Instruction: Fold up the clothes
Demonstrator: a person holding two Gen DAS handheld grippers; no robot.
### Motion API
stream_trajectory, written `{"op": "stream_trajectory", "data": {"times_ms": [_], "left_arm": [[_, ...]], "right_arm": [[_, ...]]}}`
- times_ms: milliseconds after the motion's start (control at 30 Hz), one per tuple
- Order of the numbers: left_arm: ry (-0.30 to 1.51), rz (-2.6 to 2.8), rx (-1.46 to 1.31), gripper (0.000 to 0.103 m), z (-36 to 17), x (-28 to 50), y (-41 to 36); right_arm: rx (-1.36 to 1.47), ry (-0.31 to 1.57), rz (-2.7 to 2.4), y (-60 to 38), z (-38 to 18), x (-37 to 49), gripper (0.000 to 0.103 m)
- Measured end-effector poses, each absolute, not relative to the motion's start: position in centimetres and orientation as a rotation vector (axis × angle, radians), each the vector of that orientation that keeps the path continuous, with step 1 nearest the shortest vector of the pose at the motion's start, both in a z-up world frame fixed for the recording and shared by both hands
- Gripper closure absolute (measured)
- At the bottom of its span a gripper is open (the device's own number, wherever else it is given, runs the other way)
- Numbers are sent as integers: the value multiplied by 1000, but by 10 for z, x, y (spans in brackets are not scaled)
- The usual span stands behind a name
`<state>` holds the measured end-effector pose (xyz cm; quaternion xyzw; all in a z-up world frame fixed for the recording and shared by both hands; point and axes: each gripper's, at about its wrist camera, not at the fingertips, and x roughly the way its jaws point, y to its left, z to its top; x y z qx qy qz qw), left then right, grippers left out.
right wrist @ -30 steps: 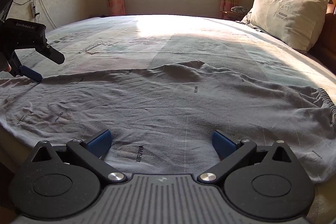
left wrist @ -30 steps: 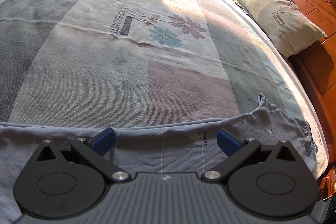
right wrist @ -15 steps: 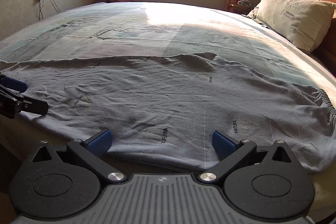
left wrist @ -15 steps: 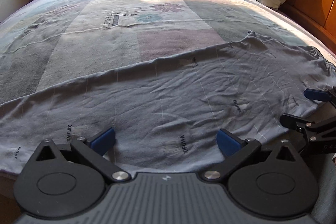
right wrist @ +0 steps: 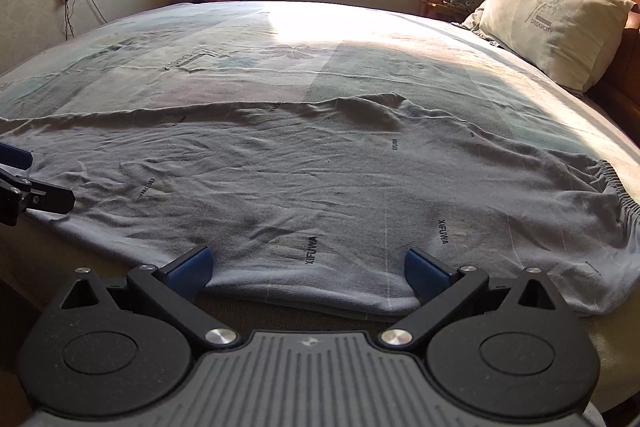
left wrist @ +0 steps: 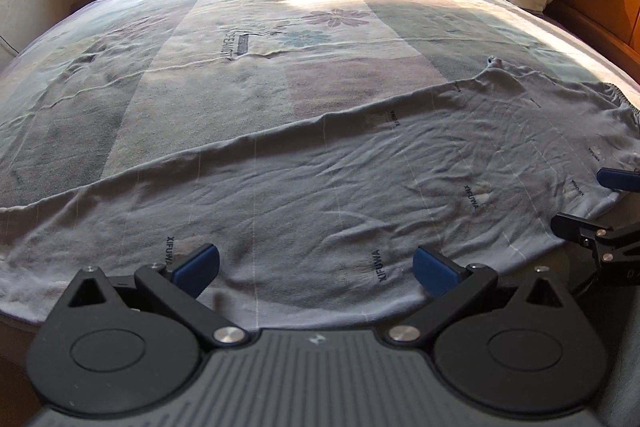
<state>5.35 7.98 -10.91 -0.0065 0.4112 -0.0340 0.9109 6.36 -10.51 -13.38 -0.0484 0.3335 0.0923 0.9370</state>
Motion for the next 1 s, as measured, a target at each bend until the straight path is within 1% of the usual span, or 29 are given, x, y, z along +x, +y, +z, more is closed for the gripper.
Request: {"op": "stream_trajectory", "data": {"times_ms": [167,267,367,433,567,667,767,933,1000], "left_arm": [[846,-62,-120,1,-113,39,110],[837,-61,-118,1,-105,38,119],[782,25,-188,1,-89,45,151],[779,86,-298,1,-87,52,181],[845,177,-388,1,-104,53,212],[802,176,-437,1,-110,35,214],[804,165,-442,1,-106,30,213],[739,154,-446,1,-81,55,227],[730,161,-456,1,-81,71,234]], "right_arm": [[-99,683,186,-105,-134,63,0],[-98,684,183,-105,-134,63,0],[-98,684,181,-104,-134,63,0],[-97,685,179,-104,-134,63,0],[-97,686,177,-104,-134,63,0],[-97,684,180,-105,-134,63,0],[-98,680,179,-104,-134,63,0],[-98,671,180,-105,-135,62,0],[-98,667,180,-105,-135,62,0]]}}
